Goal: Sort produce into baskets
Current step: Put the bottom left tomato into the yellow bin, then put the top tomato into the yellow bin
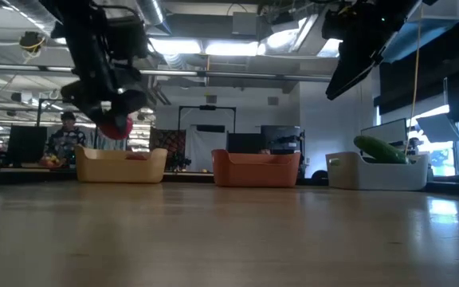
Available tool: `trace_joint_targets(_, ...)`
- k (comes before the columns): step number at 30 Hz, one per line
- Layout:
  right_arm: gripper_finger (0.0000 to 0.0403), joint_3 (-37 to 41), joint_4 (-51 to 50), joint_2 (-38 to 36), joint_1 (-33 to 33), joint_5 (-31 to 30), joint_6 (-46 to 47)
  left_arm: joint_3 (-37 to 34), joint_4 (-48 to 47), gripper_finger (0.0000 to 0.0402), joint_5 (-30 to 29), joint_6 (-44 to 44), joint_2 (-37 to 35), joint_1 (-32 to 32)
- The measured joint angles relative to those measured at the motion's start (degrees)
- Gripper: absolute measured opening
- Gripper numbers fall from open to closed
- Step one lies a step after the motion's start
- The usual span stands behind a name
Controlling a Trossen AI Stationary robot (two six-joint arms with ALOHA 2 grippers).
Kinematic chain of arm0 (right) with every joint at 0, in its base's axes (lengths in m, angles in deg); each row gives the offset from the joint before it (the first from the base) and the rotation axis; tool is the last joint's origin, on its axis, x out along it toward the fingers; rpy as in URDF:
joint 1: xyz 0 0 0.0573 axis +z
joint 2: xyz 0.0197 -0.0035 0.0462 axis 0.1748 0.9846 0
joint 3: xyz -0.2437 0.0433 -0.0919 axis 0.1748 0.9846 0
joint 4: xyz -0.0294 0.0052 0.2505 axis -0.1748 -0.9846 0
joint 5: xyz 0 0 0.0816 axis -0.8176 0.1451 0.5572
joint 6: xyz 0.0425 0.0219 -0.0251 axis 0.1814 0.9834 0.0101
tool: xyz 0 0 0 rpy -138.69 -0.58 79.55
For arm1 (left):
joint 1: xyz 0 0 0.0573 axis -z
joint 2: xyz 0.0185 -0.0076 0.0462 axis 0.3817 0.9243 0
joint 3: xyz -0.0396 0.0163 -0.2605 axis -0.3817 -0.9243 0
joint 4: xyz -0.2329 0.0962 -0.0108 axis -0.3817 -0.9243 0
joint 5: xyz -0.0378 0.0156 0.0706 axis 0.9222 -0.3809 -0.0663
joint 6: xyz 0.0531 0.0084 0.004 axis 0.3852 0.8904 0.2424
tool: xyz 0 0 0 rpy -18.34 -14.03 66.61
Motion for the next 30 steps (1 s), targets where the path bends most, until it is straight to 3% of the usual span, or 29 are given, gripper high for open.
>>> trace_joint_targets(5, 0.0291, 0.0, 0.0, 0.0, 0.0, 0.0, 0.0, -0.4, 3.9, 0.0272, 0.8, 8.0, 0.4, -5.1)
trace_joint_targets(11, 0.0291, 0.0, 0.0, 0.0, 0.0, -0.5, -0.3, -0.4, 4.0, 0.0278, 0.9, 10.1, 2.7, -8.5)
trace_joint_targets(19, 0.0292, 0.0, 0.0, 0.0, 0.0, -1.5, -0.3, -0.4, 5.8, 0.0347, 0.9, 10.3, 5.7, -11.5)
trace_joint_targets(26, 0.0291, 0.0, -0.5, 0.0, 0.0, -1.5, -0.2, -0.4, 5.3, 0.0362, 1.4, 10.3, 5.0, -8.6)
trace_joint_targets(30, 0.0291, -2.5, -5.2, -1.9, 0.1, 1.4, 1.7, -0.4, 5.7, 0.0363, 3.2, 10.1, 4.3, -5.6)
